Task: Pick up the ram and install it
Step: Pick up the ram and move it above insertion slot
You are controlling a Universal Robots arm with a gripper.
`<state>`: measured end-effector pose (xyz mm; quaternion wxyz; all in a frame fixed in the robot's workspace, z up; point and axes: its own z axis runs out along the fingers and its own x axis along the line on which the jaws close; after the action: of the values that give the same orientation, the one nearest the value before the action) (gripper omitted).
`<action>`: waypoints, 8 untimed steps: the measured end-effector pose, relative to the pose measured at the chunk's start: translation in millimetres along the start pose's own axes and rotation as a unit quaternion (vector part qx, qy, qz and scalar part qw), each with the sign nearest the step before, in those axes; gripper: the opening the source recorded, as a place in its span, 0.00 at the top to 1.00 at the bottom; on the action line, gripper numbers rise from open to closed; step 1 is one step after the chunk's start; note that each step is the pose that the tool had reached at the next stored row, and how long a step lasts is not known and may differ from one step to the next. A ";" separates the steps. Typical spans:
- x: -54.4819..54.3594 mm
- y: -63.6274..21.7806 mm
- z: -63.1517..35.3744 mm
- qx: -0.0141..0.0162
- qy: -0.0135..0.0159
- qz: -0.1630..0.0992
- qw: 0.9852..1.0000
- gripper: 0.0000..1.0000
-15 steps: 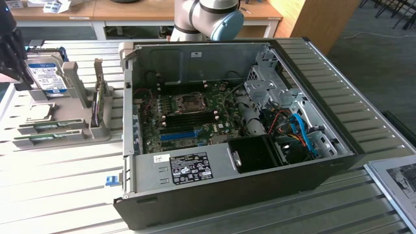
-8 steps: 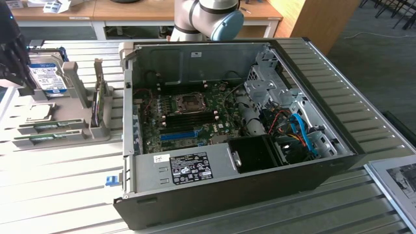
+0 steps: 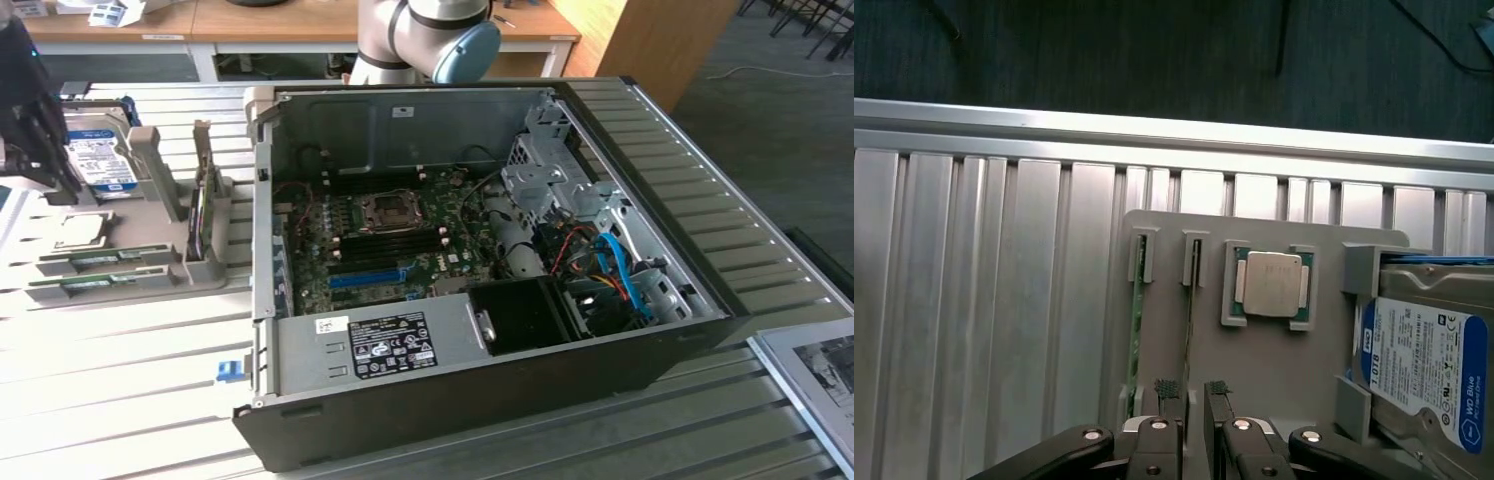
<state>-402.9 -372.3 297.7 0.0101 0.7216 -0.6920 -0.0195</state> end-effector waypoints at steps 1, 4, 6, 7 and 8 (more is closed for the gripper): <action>0.0 -0.1 1.8 0.000 0.000 0.000 1.000 0.76; 0.1 -0.3 7.2 0.000 0.000 0.000 1.000 0.76; 0.2 -0.5 11.0 0.000 0.000 0.000 1.000 0.76; 0.2 -0.5 12.8 0.000 0.000 0.000 1.000 0.76; 0.2 -0.6 14.6 0.000 0.000 0.000 1.000 0.76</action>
<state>-402.9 -372.3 283.2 0.0100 0.7216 -0.6919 -0.0194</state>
